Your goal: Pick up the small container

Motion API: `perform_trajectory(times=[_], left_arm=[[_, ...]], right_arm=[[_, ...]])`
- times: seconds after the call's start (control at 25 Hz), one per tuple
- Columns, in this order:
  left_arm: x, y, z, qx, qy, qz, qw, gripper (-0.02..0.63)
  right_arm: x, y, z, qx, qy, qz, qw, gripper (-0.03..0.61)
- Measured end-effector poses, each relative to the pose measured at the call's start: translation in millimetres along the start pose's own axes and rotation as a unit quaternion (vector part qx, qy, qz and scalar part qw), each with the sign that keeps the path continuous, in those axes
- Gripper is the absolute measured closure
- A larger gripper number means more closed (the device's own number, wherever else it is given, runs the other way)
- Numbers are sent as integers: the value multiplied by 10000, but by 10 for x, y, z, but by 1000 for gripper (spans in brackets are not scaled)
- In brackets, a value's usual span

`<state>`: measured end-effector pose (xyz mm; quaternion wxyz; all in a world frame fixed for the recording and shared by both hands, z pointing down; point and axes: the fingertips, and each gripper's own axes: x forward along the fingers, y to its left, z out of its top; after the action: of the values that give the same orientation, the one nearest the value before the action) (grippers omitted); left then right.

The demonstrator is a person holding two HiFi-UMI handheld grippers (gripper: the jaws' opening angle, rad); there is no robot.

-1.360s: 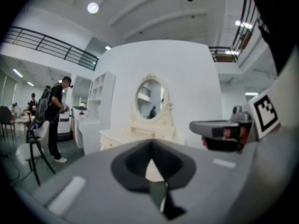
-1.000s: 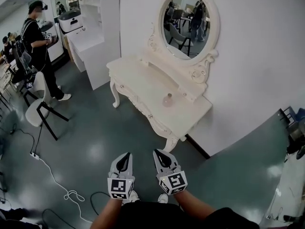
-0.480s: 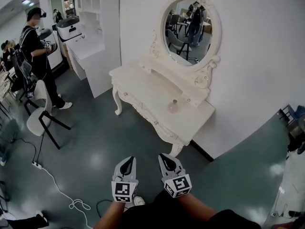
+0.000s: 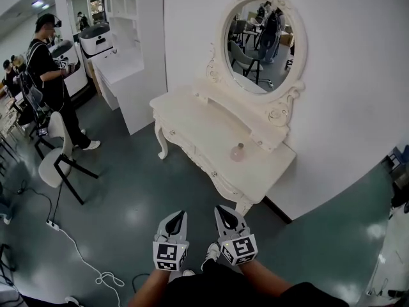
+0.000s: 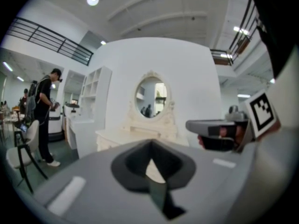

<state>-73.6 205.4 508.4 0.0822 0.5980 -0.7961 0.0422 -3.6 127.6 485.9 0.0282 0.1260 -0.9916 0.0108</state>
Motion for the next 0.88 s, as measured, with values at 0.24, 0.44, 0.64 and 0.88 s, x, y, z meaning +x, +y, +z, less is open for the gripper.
perform_trajectory(times=[0.24, 0.44, 0.64, 0.88], left_arm=[[472, 35, 119, 48, -25, -16, 10000, 607], [837, 16, 229, 57, -49, -93, 9999, 607], [1235, -53, 264, 69, -46, -164, 9998, 607], [1645, -147, 331, 130, 3, -194, 9997, 607]], right_arm=[[250, -290, -8, 31, -72, 76, 9999, 574], [433, -567, 80, -2, -107, 116, 9999, 574], [538, -915, 65, 40, -102, 67, 9999, 574], [620, -1356, 68, 100, -113, -38, 9999, 574]])
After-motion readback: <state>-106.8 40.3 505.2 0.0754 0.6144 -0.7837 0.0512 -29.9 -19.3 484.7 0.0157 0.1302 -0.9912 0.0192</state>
